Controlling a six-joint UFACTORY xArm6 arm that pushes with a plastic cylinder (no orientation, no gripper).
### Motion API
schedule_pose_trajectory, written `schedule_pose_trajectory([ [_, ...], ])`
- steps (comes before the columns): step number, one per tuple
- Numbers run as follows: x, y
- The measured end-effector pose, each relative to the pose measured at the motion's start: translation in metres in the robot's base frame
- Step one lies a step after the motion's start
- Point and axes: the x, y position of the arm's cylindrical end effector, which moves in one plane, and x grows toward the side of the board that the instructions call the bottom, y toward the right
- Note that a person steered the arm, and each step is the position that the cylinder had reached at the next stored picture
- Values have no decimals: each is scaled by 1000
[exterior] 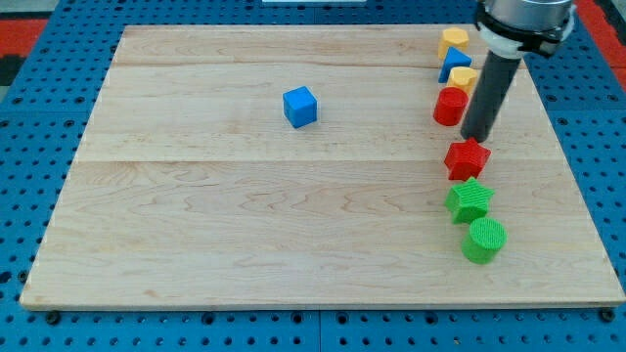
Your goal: Place the blue cube and red star diagonal to each other
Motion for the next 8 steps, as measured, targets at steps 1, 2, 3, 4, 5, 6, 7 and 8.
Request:
schedule_pose_trajectory([
  [1, 38, -15],
  [2, 35, -68],
  [3, 16, -126],
  [4, 6, -73],
  [5, -54, -99],
  [6, -81, -205],
  [7, -90, -291],
  [8, -75, -231],
])
